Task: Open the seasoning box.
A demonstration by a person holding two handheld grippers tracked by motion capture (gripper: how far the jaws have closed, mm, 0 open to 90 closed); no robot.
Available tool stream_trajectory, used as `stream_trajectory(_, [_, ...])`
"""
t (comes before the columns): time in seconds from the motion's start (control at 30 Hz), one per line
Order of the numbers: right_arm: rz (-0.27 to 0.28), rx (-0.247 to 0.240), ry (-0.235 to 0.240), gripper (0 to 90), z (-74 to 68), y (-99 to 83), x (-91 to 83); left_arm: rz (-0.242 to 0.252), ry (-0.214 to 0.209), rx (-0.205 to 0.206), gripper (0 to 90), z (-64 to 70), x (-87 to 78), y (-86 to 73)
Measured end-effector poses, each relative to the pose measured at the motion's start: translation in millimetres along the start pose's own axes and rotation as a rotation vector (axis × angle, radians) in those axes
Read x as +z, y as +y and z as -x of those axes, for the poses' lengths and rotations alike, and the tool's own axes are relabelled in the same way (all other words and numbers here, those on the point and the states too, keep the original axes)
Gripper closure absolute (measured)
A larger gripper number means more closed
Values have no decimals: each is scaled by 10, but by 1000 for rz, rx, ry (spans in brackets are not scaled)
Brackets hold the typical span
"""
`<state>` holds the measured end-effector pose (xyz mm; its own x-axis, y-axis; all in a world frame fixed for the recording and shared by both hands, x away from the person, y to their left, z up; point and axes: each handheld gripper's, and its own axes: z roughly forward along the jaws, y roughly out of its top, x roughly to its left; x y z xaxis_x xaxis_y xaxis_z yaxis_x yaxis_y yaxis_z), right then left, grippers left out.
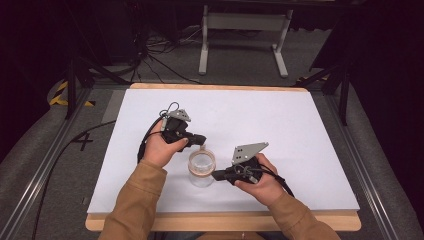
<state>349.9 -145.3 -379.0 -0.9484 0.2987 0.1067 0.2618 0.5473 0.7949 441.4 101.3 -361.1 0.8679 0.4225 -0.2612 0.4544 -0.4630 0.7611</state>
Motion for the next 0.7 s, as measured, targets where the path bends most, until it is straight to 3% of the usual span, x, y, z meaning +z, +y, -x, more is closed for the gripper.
stream_trajectory(0.7, [25, 30, -11, 900, 28, 45, -7, 2, -8, -30, 867, -9, 9, -3])
